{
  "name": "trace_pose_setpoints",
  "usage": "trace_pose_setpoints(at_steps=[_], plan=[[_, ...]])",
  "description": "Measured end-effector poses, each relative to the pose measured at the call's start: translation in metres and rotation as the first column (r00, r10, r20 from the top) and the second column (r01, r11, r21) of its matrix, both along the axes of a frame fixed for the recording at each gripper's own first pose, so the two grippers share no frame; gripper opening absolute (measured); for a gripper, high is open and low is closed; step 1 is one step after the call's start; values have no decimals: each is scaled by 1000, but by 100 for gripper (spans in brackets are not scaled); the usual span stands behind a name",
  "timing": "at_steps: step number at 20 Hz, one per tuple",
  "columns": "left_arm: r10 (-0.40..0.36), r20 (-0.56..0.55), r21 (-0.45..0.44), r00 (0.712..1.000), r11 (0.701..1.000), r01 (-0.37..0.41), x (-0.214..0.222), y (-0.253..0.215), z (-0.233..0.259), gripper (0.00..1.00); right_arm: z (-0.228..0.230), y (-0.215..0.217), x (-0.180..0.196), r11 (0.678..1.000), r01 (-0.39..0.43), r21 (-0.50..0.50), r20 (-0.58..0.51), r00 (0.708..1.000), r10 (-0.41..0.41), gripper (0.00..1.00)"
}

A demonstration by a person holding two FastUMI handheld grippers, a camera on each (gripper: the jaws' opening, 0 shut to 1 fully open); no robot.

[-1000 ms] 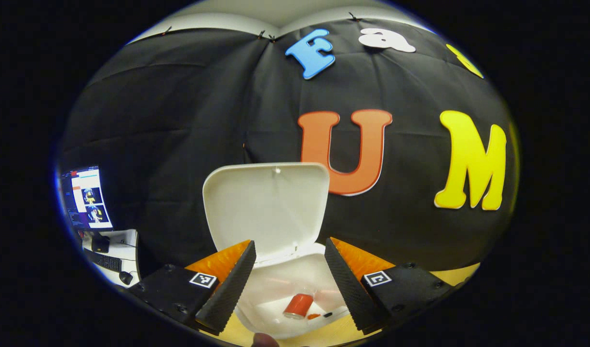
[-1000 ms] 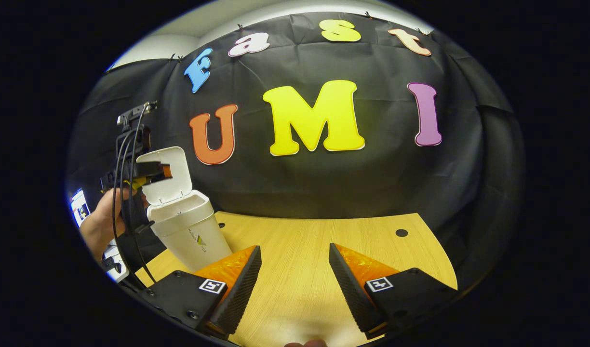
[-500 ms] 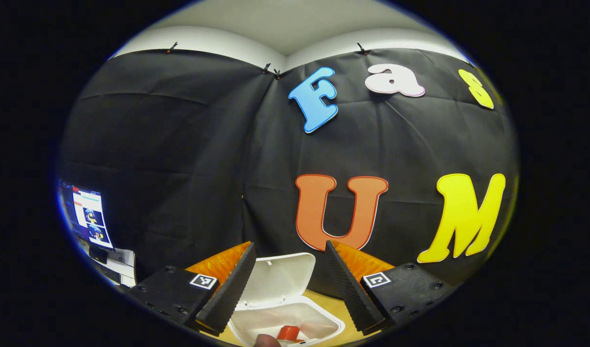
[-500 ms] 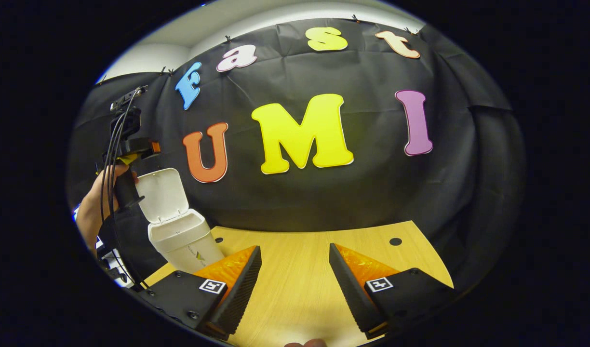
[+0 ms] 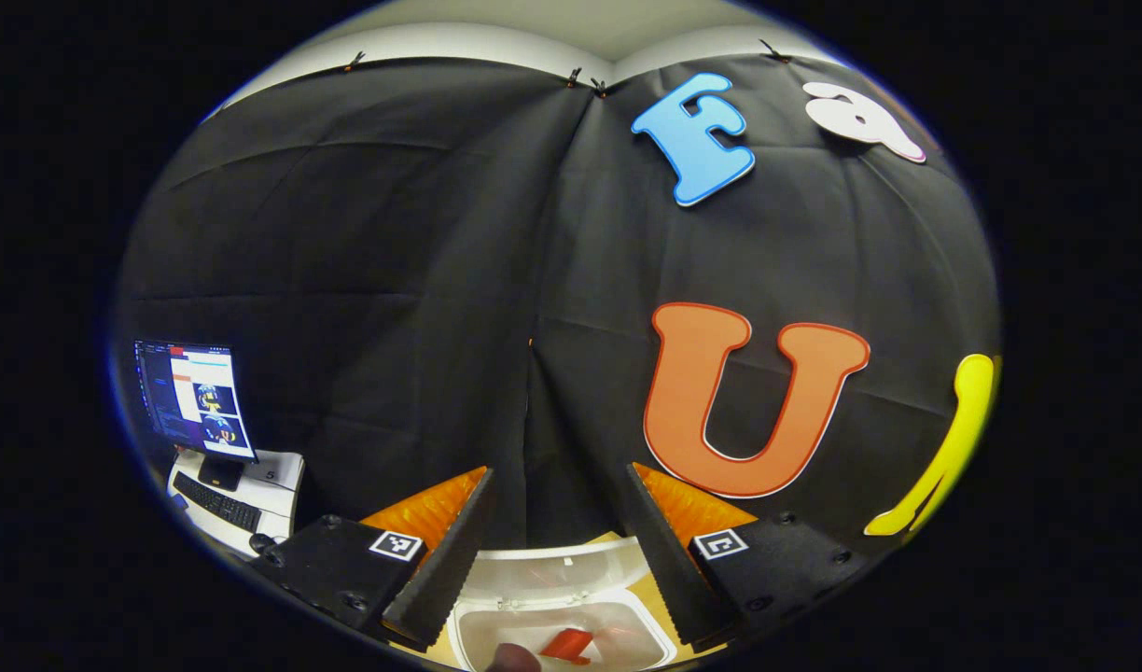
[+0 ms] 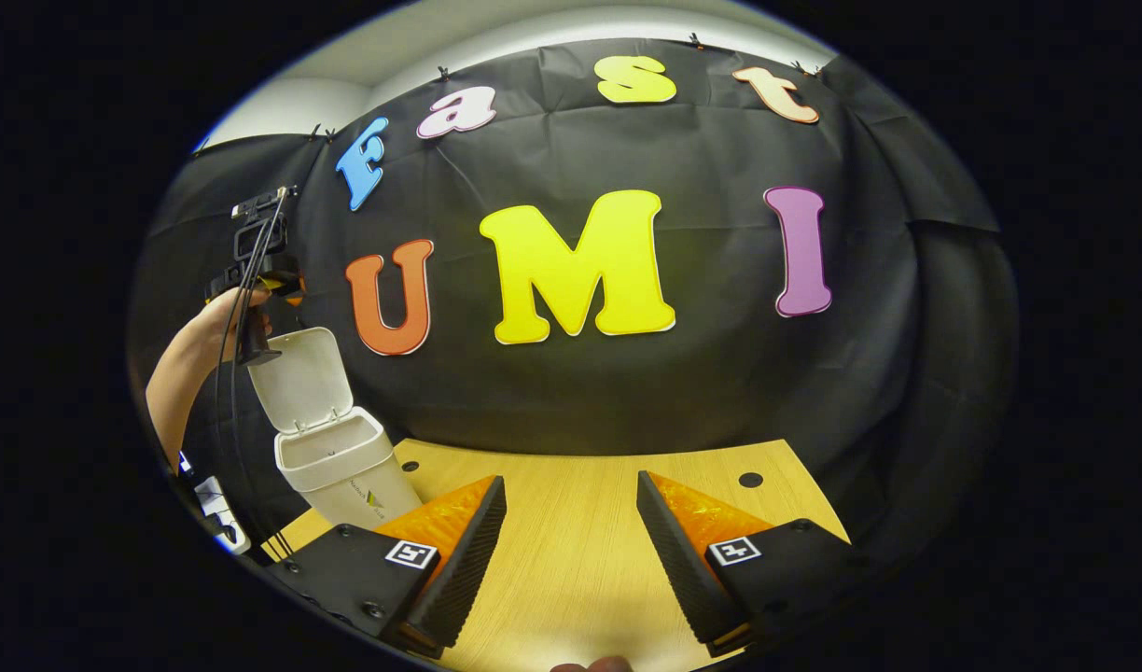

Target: Press the lid of the desktop garbage bin to open it, pick up the crumpled paper on the desktop and throw it into the bin, then pick up the pop can on the desktop and drop it into the bin, and finally close the garbage bin lid.

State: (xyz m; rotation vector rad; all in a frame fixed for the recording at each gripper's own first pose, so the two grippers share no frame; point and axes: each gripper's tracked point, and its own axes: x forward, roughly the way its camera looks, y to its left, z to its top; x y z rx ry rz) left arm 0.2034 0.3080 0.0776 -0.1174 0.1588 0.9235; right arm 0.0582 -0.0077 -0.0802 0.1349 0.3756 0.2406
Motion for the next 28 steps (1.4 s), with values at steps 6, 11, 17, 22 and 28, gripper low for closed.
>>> trace_pose_setpoints(at_steps=[6,11,17,22,28], plan=[[18,-48,-91,999,996,-22,-1,20,-38,90,-4,11,5,1000,-13,9,-19,1000,13,90],[18,-76,-115,997,993,-27,-5,12,-49,91,-7,15,0,999,-45,3,-15,999,45,89],[2,-105,-104,995,994,-13,-20,-36,-65,90,-9,-3,-10,998,-48,34,-18,999,48,89],[-23,-126,-147,992,989,5,-40,-84,-105,90,-5,-27,-20,998,-55,34,-5,998,55,89],[-56,-168,-214,984,977,19,-58,-115,-163,90,-13,-66,-35,1000,-10,5,-20,1000,10,90]])
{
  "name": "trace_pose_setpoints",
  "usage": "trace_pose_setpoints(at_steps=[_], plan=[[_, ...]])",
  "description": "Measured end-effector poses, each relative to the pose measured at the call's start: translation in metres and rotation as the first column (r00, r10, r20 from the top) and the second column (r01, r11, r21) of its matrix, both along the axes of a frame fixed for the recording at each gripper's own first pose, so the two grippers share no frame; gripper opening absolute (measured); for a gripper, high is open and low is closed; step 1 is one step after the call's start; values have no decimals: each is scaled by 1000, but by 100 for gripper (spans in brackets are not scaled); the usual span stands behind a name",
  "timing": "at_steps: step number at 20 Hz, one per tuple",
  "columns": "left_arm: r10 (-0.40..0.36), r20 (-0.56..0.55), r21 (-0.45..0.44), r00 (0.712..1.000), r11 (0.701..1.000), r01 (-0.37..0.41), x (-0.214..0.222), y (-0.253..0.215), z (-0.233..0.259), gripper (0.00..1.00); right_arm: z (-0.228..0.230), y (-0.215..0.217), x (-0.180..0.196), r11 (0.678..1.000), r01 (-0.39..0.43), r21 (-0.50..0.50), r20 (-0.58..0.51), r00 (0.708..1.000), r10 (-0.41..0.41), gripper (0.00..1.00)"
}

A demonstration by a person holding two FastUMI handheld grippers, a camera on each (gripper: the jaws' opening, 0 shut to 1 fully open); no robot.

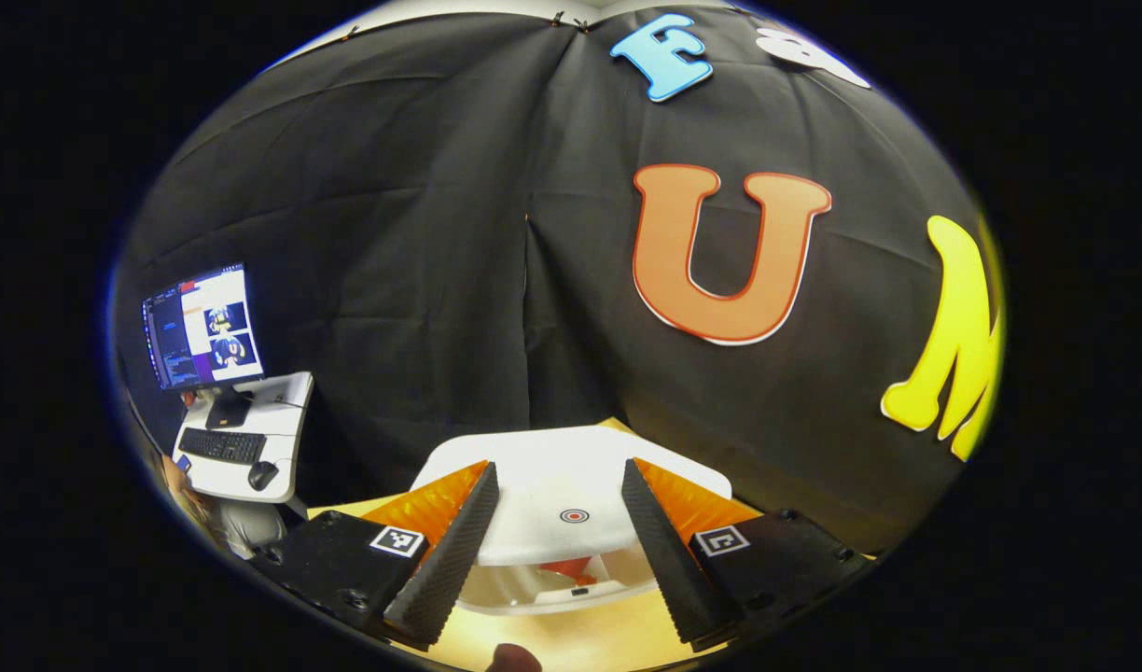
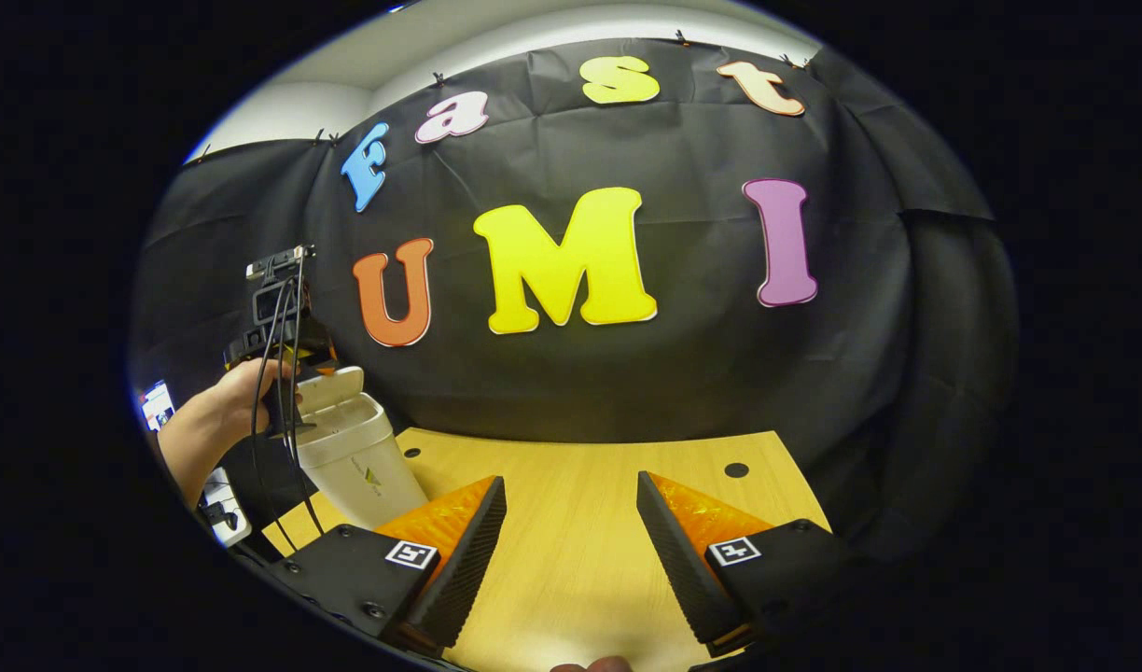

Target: Press the lid of the desktop garbage bin to open it, pick up the crumpled paper on the desktop and throw it into the bin, then pick up the pop can on the desktop and drop it into the bin, and finally close the garbage bin lid.

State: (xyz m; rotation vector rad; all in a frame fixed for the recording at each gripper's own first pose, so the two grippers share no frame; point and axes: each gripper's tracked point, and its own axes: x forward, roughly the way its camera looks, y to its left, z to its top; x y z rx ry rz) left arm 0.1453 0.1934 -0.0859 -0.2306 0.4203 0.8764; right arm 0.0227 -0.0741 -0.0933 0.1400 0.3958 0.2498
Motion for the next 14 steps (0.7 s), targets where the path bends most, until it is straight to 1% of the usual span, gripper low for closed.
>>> trace_pose_setpoints(at_steps=[4,8,11,14], plan=[[-26,-32,-12,999,1000,26,-5,-12,-29,89,-9,-10,-7,1000,21,-11,-25,999,-21,89],[-36,-50,6,998,999,37,-11,-12,-42,89,-8,-2,-9,999,6,-40,-14,1000,-7,90],[-30,-65,-1,997,1000,30,-15,-11,-55,89,-9,7,-11,999,-18,-50,-13,1000,17,89],[-29,-56,32,998,999,31,-16,-10,-56,89,-10,12,-9,998,-27,-53,-11,1000,26,90]])
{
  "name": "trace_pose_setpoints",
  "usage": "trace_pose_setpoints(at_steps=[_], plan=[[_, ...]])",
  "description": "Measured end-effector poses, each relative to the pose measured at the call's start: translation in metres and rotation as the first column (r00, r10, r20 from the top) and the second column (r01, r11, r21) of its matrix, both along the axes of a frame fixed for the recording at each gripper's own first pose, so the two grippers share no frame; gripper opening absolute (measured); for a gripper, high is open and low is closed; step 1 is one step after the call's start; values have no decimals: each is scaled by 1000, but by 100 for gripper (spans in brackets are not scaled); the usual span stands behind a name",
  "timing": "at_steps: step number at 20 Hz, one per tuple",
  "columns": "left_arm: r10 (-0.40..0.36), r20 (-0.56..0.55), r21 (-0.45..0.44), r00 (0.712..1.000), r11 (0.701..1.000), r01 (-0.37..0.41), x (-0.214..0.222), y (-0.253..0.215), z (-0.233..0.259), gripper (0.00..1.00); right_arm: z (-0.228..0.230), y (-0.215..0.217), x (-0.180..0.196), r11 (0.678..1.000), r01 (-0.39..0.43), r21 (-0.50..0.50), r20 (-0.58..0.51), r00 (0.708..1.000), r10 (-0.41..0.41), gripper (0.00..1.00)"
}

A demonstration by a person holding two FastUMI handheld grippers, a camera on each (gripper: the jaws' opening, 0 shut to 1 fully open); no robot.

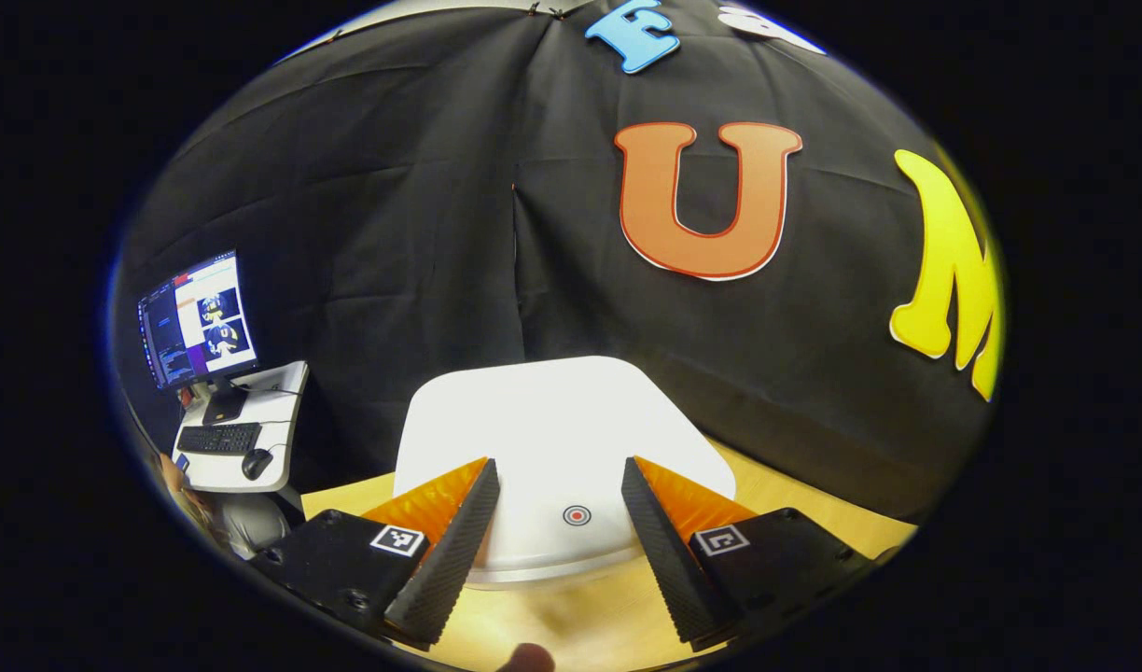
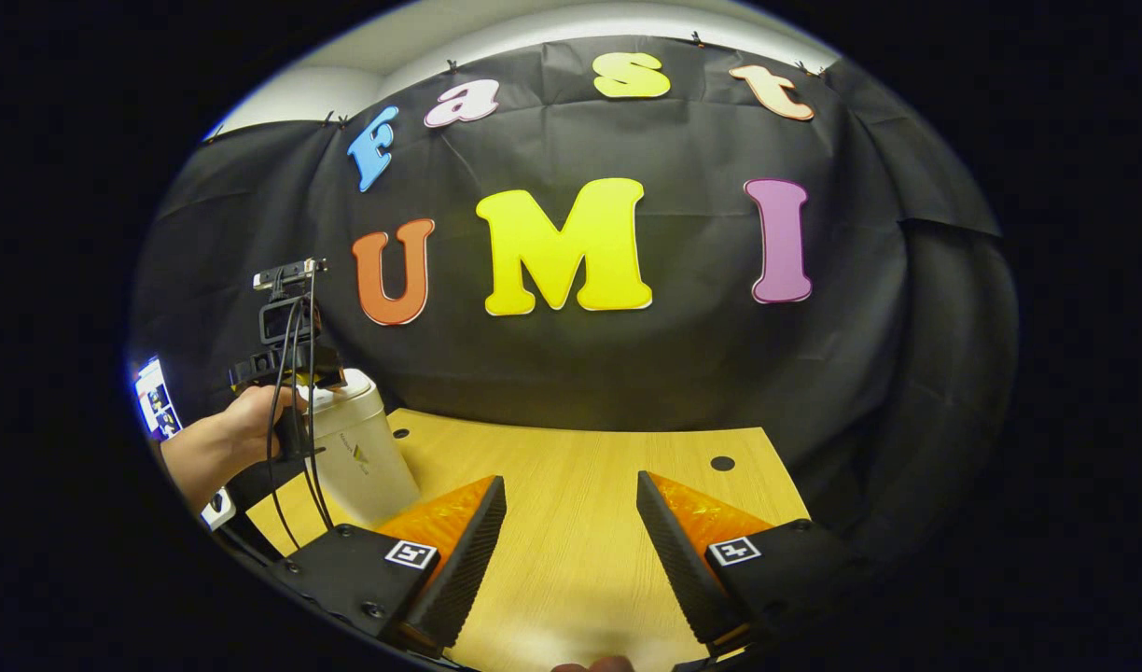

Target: Press the lid of the desktop garbage bin to open it, pick up the crumpled paper on the desktop and throw it into the bin, then pick up the pop can on the desktop and drop it into the bin, and finally close the garbage bin lid.

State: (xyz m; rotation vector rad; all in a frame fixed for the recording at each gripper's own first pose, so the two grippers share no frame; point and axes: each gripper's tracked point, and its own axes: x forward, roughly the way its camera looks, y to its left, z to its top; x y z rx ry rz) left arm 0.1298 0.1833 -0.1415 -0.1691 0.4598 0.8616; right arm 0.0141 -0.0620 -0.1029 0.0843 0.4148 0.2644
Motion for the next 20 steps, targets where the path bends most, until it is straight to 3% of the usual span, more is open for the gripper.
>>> trace_pose_setpoints(at_steps=[6,10,12,13,17,20], plan=[[-20,54,125,998,992,13,1,9,0,88,-16,5,7,1000,11,12,-24,1000,-10,90],[-25,57,128,998,992,18,-1,7,-5,86,-31,18,6,1000,-17,20,-41,999,18,90],[-32,79,156,996,988,19,1,10,1,94,-32,24,7,999,-31,15,-33,999,31,90],[-41,96,163,995,986,25,4,10,9,86,-30,25,7,999,-31,17,-25,999,31,90],[-124,109,162,986,981,105,9,0,15,86,-18,29,14,1000,-8,22,11,1000,8,90],[-220,144,164,965,967,196,19,-5,26,89,-1,35,24,1000,24,12,71,997,-25,88]])
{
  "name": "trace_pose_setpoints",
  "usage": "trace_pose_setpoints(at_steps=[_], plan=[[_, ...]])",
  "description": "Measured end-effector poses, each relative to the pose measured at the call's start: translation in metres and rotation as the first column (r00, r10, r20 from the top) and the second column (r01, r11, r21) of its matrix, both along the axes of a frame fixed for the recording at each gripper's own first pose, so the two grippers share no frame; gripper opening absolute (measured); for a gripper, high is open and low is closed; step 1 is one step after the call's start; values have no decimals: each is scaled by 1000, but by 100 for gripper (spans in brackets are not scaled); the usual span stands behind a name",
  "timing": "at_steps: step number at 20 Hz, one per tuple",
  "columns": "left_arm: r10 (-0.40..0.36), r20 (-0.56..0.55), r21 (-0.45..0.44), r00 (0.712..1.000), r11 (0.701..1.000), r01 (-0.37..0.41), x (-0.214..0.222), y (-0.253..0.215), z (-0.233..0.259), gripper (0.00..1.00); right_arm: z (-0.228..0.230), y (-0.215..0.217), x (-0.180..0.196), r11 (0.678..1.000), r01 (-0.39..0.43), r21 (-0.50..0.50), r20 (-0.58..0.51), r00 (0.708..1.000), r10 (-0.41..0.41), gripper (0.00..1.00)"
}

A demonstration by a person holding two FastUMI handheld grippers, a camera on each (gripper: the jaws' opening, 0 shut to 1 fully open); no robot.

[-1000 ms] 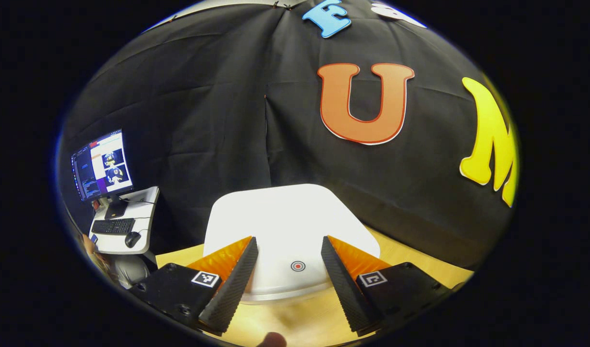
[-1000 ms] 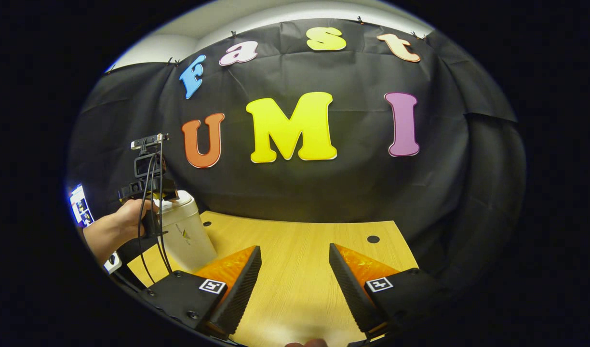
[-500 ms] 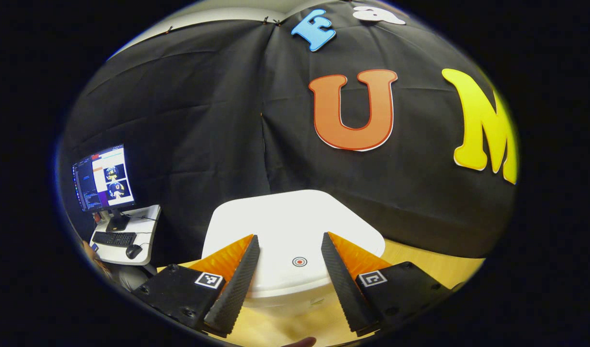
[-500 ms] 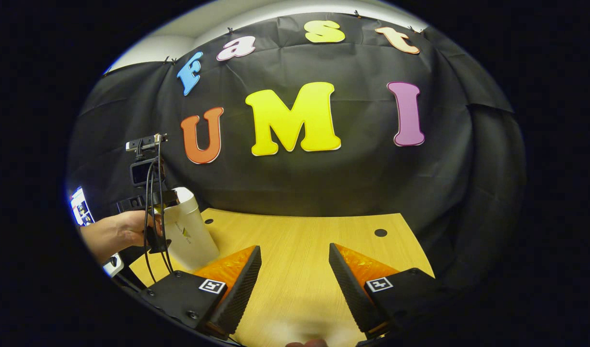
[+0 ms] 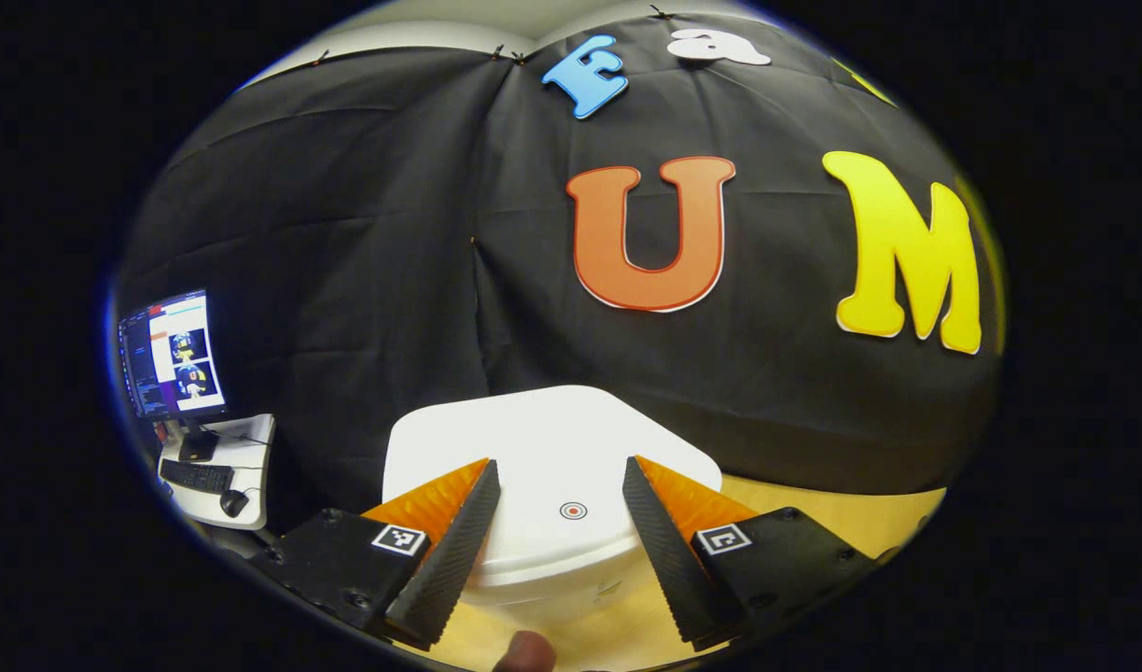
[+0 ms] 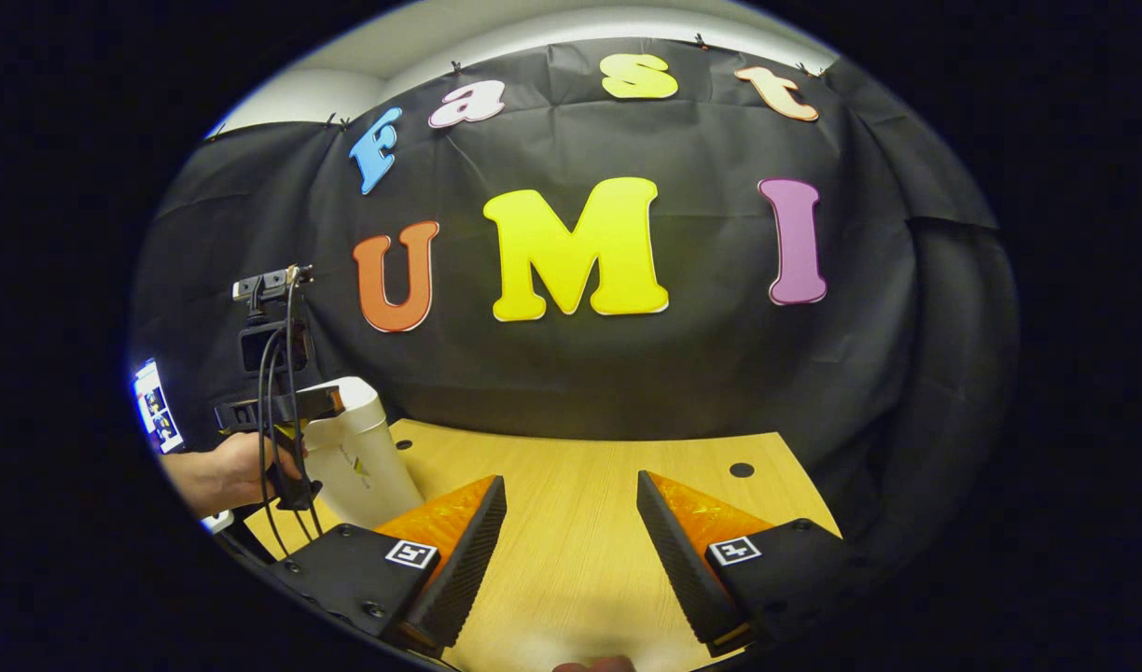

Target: Press the lid of the desktop garbage bin to open it, pick up the crumpled paper on the desktop and throw it into the bin, then pick up the pop can on the desktop and drop it into the bin, and finally close the garbage bin lid.

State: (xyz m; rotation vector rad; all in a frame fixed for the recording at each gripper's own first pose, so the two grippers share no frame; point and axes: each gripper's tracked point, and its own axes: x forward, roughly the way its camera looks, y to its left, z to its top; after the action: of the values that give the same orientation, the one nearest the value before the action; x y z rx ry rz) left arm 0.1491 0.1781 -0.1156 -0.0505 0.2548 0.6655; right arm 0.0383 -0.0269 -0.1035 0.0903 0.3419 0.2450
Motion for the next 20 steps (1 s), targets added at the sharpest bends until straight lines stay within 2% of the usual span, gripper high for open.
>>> trace_pose_setpoints(at_steps=[3,6,9,12,17,20], plan=[[-91,52,40,994,995,89,1,-7,28,89,22,10,5,1000,22,-2,68,997,-22,89],[-206,106,98,973,976,196,-2,-27,67,89,39,17,4,999,36,-18,124,992,-33,88],[-343,158,145,926,936,321,-12,-55,105,89,57,23,3,998,56,-27,175,983,-51,89],[-472,191,191,861,878,439,-22,-94,134,89,77,26,3,995,93,-32,226,970,-83,89],[-576,228,165,785,817,552,-48,-138,150,89,98,33,4,991,127,-30,290,950,-113,89],[-636,214,189,742,772,607,-59,-154,154,89,100,38,3,990,136,-27,303,945,-122,89]])
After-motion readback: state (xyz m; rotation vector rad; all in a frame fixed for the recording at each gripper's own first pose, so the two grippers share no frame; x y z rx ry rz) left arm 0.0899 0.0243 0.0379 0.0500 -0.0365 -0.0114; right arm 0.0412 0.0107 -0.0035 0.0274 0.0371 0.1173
